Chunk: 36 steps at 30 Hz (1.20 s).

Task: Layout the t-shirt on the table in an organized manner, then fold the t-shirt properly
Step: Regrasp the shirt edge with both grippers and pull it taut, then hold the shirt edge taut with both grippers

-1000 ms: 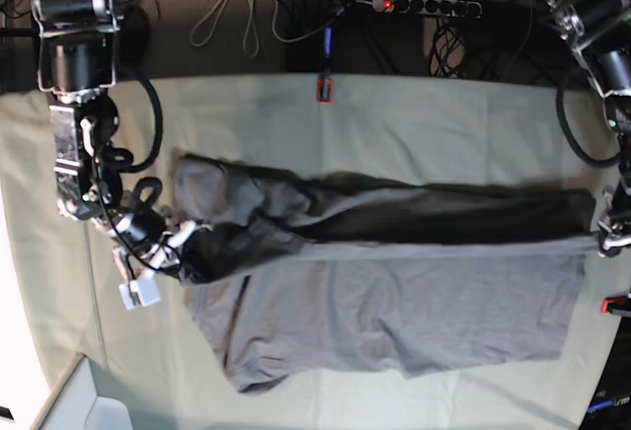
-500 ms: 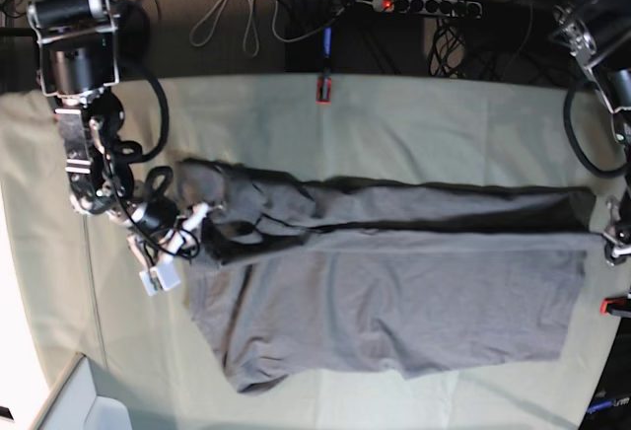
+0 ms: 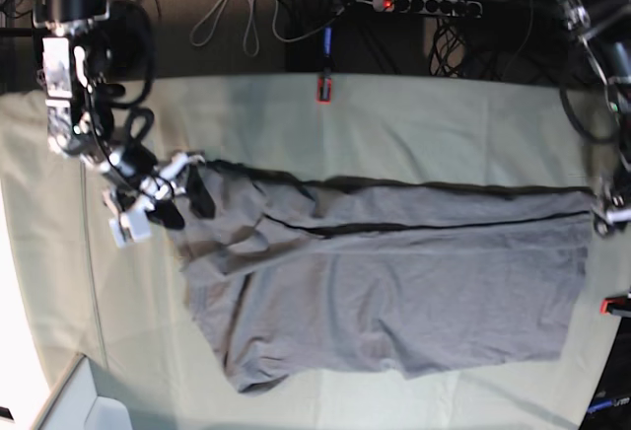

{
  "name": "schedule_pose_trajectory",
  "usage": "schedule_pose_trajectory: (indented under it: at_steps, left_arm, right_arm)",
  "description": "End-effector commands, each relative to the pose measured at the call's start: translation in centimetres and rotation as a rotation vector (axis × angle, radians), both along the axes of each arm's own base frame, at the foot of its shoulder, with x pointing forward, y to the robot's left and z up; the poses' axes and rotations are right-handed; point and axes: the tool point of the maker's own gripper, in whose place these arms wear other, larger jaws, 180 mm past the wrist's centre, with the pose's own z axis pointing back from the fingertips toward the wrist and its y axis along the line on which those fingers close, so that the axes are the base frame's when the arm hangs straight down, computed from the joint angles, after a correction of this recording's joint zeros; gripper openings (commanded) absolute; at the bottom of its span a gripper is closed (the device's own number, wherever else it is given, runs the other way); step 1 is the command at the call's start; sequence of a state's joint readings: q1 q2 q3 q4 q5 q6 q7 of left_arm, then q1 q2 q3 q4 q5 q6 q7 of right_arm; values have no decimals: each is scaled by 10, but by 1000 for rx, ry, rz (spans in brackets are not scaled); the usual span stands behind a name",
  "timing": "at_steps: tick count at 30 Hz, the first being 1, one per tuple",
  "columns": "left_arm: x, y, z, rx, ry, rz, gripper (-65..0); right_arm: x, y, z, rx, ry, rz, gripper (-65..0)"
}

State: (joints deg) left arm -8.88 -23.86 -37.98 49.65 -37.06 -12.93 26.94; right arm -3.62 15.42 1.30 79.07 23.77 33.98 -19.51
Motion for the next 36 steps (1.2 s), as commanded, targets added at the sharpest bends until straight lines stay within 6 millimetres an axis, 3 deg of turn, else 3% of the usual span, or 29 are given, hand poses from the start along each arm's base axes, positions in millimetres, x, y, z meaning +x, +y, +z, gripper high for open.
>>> schedule_pose_trajectory:
  at_steps: [1, 8, 11, 14, 20, 22, 27, 31, 36]
  left_arm:
    - [5, 10, 14, 25, -39, 6, -281]
    - [-9, -4, -14, -23, 13, 11, -281]
    - [3, -4, -13, -36, -6, 29, -281]
    - [1, -2, -23, -48, -6, 65, -281]
    - [-2, 4, -27, -34, -26, 105, -282]
    - [5, 4, -23, -34, -39, 103, -312]
    - [8, 5, -19, -30, -53, 105, -458]
    - [15, 5, -14, -32, -67, 105, -477]
    - [13, 9, -26, -67, -36, 129, -511]
  right_arm:
    - [2, 3, 16, 24, -53, 11, -303]
    - [-31, 11, -6, 43, 19, 13, -303]
    - [-41, 11, -13, 43, 45, 11, -303]
    - [-48, 11, -17, 42, 60, 11, -303]
    - [-57, -6, -22, 33, 79, -36, -303]
    - [-56, -10, -22, 30, 78, -48, -303]
    - [-57, -13, -22, 25, 79, -52, -300]
    - [-55, -12, -21, 28, 76, -53, -298]
    - [-53, -12, -20, 28, 71, -51, -298]
